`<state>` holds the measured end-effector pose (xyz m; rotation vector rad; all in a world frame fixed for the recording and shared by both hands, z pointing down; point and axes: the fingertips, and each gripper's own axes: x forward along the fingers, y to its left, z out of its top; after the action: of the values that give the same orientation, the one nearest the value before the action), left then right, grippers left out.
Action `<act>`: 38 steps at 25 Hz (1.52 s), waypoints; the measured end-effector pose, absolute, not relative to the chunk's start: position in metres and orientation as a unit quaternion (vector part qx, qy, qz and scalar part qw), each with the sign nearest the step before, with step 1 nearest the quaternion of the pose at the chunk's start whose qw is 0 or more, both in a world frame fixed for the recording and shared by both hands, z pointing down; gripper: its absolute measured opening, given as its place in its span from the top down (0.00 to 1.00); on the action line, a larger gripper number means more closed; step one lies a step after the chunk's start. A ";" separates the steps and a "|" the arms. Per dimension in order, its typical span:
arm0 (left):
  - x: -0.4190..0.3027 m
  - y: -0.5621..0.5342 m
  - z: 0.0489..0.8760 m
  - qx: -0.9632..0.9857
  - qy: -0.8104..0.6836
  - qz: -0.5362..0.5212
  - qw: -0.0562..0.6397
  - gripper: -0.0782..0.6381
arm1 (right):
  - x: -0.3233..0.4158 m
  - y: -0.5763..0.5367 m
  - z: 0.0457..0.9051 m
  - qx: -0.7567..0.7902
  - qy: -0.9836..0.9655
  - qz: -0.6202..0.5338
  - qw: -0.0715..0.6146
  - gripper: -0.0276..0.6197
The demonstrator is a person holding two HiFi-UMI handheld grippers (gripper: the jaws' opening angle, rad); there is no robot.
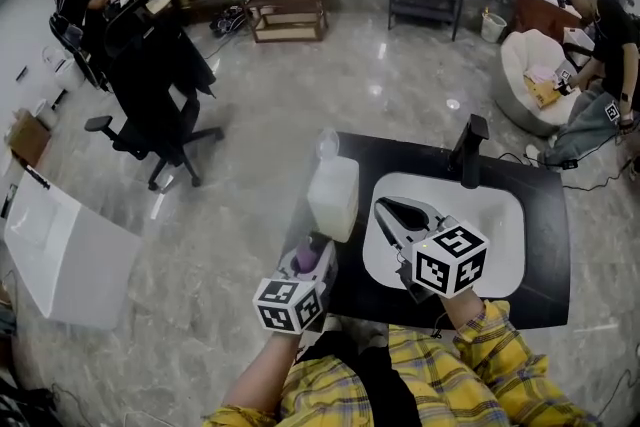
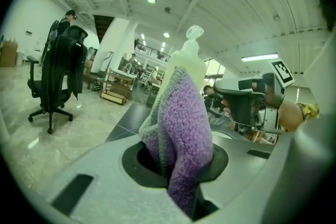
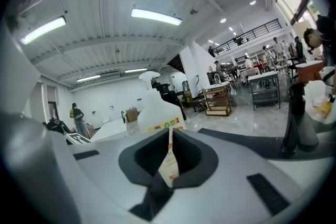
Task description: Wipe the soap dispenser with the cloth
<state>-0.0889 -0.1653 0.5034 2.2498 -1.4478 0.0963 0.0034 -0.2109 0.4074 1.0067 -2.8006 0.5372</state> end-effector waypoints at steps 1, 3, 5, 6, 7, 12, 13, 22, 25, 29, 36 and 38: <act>-0.092 -0.164 0.494 0.818 -0.530 0.025 0.223 0.81 | 0.003 -0.212 0.402 0.326 -0.928 0.173 0.057 0.95; -0.099 -0.162 0.476 0.819 -0.535 0.008 0.208 0.81 | 0.002 -0.213 0.392 0.312 -0.934 0.163 0.054 0.95; -0.105 -0.159 0.459 0.820 -0.539 -0.009 0.193 0.81 | -0.003 -0.213 0.384 0.298 -0.941 0.147 0.056 0.95; -0.108 -0.158 0.451 0.820 -0.541 -0.017 0.186 0.81 | -0.006 -0.214 0.382 0.290 -0.945 0.137 0.059 0.95; -0.111 -0.158 0.443 0.821 -0.542 -0.025 0.180 0.81 | -0.009 -0.215 0.379 0.282 -0.949 0.129 0.060 0.95; -0.118 -0.153 0.415 0.824 -0.542 -0.043 0.157 0.81 | -0.023 -0.223 0.359 0.251 -0.961 0.100 0.053 0.93; -0.120 -0.152 0.413 0.824 -0.543 -0.044 0.155 0.81 | -0.028 -0.223 0.356 0.242 -0.964 0.096 0.055 0.83; -0.128 -0.143 0.400 0.824 -0.545 -0.053 0.148 0.81 | -0.070 -0.227 0.346 0.184 -0.977 0.033 0.102 0.64; -0.133 -0.142 0.397 0.824 -0.545 -0.054 0.145 0.81 | -0.080 -0.233 0.344 0.137 -0.984 0.009 0.114 0.61; -0.137 -0.142 0.396 0.824 -0.546 -0.054 0.145 0.81 | -0.088 -0.238 0.344 0.061 -0.991 0.001 0.120 0.60; -0.143 -0.140 0.397 0.826 -0.543 -0.051 0.143 0.81 | -0.098 -0.234 0.350 -0.029 -0.992 -0.005 0.125 0.60; -0.144 -0.142 0.397 0.826 -0.542 -0.049 0.143 0.81 | -0.100 -0.234 0.350 -0.046 -0.990 -0.011 0.131 0.60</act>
<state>-0.1440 -0.1418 0.3973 2.3842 -1.5649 -0.1408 -0.0996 -0.2340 0.3500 -0.1348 -2.8749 -0.0314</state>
